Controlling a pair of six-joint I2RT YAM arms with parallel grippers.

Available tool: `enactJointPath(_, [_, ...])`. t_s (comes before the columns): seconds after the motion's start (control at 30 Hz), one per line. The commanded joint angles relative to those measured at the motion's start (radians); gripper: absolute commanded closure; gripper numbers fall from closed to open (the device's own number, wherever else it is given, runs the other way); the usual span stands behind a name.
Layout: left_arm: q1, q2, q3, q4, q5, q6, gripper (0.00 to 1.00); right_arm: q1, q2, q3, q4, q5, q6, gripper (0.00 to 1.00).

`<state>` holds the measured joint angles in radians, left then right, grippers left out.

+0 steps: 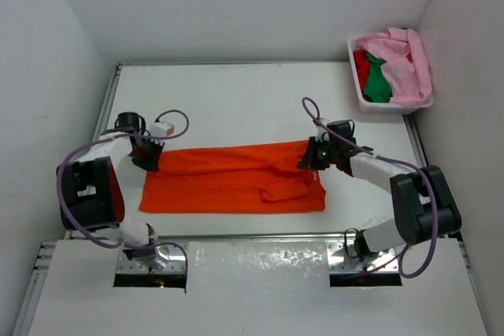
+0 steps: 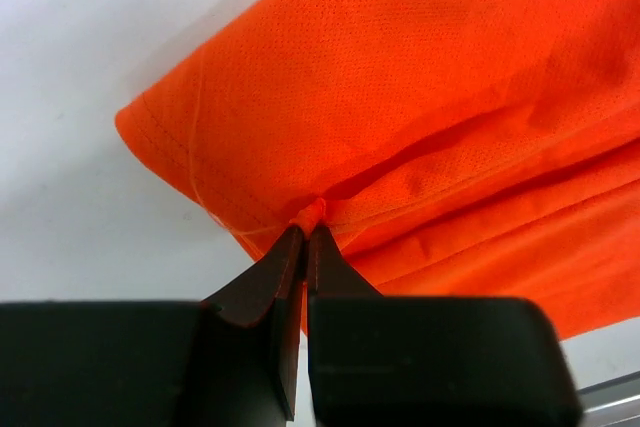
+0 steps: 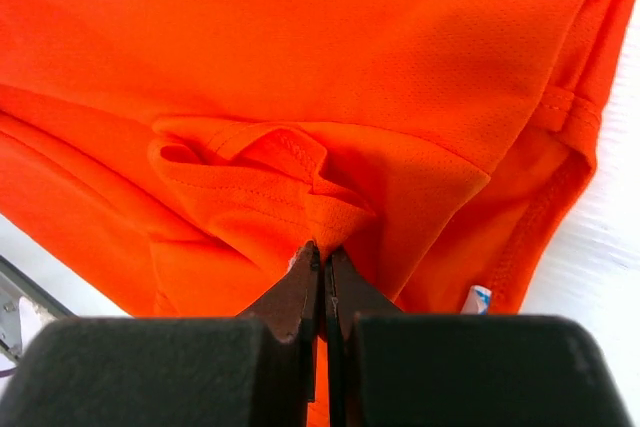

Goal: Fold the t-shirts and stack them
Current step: Fold the other side of the tshirt into a rectangle

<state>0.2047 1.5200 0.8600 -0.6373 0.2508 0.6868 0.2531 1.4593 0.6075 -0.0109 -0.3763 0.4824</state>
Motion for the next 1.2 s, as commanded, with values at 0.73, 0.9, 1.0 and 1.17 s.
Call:
enactJointPath(0.73, [0.01, -0.159, 0.037, -0.19, 0.016, 0.3, 0.59, 0.014, -0.057, -0.037, 0.062, -0.018, -0.028, 1.0])
enactJointPath(0.9, [-0.057, -0.09, 0.129, -0.108, 0.105, 0.113, 0.59, 0.012, -0.042, -0.029, 0.048, -0.032, -0.031, 1.0])
enactJointPath(1.0, [-0.242, -0.101, 0.177, -0.046, 0.168, 0.005, 0.58, 0.012, -0.043, -0.029, 0.048, -0.03, -0.027, 1.0])
enactJointPath(1.17, [-0.548, 0.023, 0.278, 0.14, 0.289, -0.209, 0.47, 0.012, -0.016, -0.029, 0.054, -0.049, -0.016, 1.0])
